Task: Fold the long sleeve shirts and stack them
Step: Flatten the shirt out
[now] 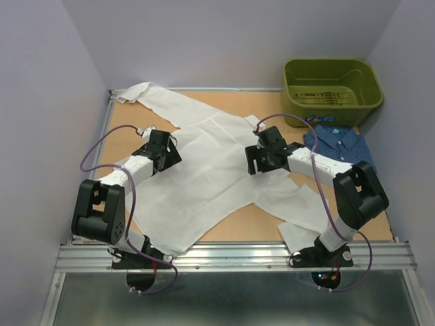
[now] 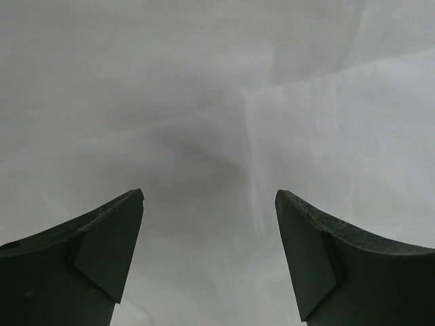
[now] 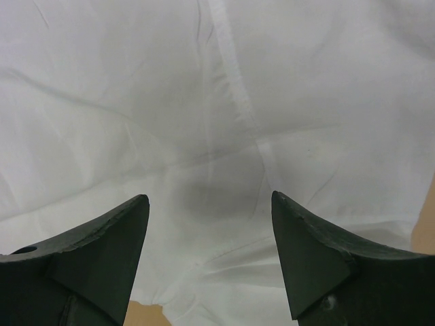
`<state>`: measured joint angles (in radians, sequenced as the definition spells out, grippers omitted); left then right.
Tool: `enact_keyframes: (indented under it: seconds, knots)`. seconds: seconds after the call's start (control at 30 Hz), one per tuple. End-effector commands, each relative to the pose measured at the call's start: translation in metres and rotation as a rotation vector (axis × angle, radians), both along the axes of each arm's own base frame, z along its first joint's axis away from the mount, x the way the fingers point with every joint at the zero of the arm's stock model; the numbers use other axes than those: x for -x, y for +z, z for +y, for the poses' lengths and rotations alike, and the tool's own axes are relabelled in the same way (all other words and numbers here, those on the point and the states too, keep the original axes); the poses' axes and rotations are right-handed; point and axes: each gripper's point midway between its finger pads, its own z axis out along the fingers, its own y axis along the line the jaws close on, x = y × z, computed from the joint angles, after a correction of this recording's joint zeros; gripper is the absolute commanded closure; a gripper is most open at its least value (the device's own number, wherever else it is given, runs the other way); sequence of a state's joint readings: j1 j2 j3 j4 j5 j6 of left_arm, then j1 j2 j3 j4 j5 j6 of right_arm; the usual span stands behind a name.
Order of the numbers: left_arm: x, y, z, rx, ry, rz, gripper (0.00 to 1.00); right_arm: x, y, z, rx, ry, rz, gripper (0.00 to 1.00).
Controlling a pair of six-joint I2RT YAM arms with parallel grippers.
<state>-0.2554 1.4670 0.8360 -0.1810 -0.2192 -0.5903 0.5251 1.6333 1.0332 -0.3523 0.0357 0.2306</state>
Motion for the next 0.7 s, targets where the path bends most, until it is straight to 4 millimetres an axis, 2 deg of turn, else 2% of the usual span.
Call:
enact_keyframes:
  seconds: [0.0, 0.07, 0.1, 0.13, 0.2, 0.23, 0.3, 0.33, 0.4, 0.43, 0.47, 0.5, 0.53, 0.57, 0.67]
  knots:
    - [-0.019, 0.003, 0.01, -0.041, 0.067, -0.052, 0.1, 0.004, -0.001, 0.005, -0.015, 0.017, 0.021, 0.22]
    - [-0.022, -0.01, 0.013, -0.06, 0.069, -0.018, 0.1, 0.01, -0.01, 0.002, -0.008, 0.009, 0.047, 0.22]
    - [-0.03, -0.008, 0.013, -0.058, 0.07, -0.021, 0.1, 0.015, -0.017, 0.0, 0.003, 0.005, 0.071, 0.22]
    - [-0.031, -0.019, 0.013, -0.066, 0.058, 0.014, 0.1, 0.021, -0.025, -0.004, 0.016, 0.003, 0.095, 0.22]
    - [-0.044, -0.019, 0.01, -0.053, 0.045, 0.02, 0.1, 0.036, -0.036, -0.006, 0.009, 0.0, 0.153, 0.22]
    - [-0.046, -0.028, 0.011, -0.061, 0.042, 0.048, 0.1, 0.041, -0.039, -0.007, 0.008, -0.006, 0.169, 0.22]
    - [-0.061, -0.023, 0.013, -0.071, 0.035, 0.041, 0.1, 0.053, -0.045, -0.009, -0.006, -0.024, 0.211, 0.22]
    - [-0.065, -0.031, 0.016, -0.079, 0.036, 0.064, 0.1, 0.063, -0.05, -0.01, -0.017, -0.027, 0.242, 0.22]
    - [-0.083, -0.024, 0.016, -0.09, 0.014, 0.055, 0.1, 0.075, -0.054, -0.01, -0.039, -0.053, 0.286, 0.22]
    - [-0.088, -0.032, 0.016, -0.103, 0.001, 0.078, 0.1, 0.081, -0.053, -0.005, -0.069, -0.05, 0.308, 0.22]
    - [-0.094, -0.033, 0.015, -0.108, -0.013, 0.082, 0.1, 0.091, -0.059, -0.007, -0.078, -0.074, 0.343, 0.22]
    - [-0.11, -0.021, 0.011, -0.111, -0.033, 0.055, 0.1, 0.095, -0.059, -0.006, -0.089, -0.083, 0.357, 0.22]
    - [-0.116, -0.029, 0.008, -0.108, -0.05, 0.069, 0.1, 0.1, -0.059, -0.005, -0.103, -0.097, 0.368, 0.23]
    - [-0.132, -0.018, 0.004, -0.105, -0.062, 0.037, 0.1, 0.107, -0.062, -0.006, -0.103, -0.105, 0.384, 0.23]
    - [-0.148, -0.02, 0.0, -0.12, -0.105, 0.039, 0.09, 0.118, -0.062, 0.003, -0.125, -0.099, 0.414, 0.23]
